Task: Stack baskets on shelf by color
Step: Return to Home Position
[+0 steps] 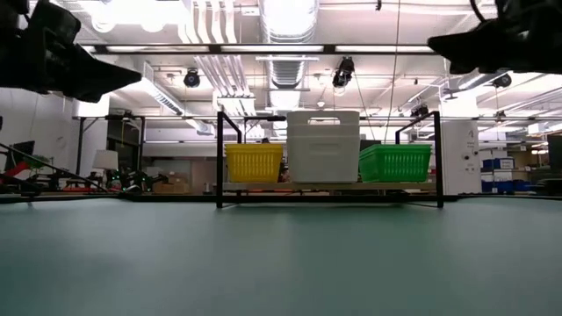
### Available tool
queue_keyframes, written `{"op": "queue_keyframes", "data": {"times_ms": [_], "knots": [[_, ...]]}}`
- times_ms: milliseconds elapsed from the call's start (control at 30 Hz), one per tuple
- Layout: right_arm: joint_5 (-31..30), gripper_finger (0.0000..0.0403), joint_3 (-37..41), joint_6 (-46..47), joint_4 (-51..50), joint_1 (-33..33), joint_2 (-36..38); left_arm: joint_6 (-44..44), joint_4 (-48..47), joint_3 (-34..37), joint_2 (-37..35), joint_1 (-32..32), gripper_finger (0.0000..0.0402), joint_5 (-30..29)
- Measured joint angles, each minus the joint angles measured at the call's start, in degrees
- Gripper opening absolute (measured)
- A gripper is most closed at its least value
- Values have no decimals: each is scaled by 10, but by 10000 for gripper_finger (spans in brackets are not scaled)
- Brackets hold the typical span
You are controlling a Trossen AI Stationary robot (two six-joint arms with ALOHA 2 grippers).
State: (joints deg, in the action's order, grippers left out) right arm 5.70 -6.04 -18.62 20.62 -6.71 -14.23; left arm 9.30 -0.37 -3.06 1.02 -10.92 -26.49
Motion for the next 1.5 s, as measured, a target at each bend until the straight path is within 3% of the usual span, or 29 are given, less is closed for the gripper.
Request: {"op": "queue_keyframes", "data": {"times_ms": [167,333,433,967,1167,1500], "knots": [[-2,9,23,7,-25,0,66,0,2,3,5,0,0,26],[-4,9,51,11,-54,0,126,0,-1,9,3,0,0,147],[-3,9,53,11,-69,0,142,1,-1,12,3,0,0,173],[-44,9,53,21,-197,0,137,5,11,21,9,0,0,189],[-35,9,53,68,-201,2,102,4,25,23,20,0,0,186],[-33,9,53,68,-199,2,70,1,28,25,36,0,0,186]]}}
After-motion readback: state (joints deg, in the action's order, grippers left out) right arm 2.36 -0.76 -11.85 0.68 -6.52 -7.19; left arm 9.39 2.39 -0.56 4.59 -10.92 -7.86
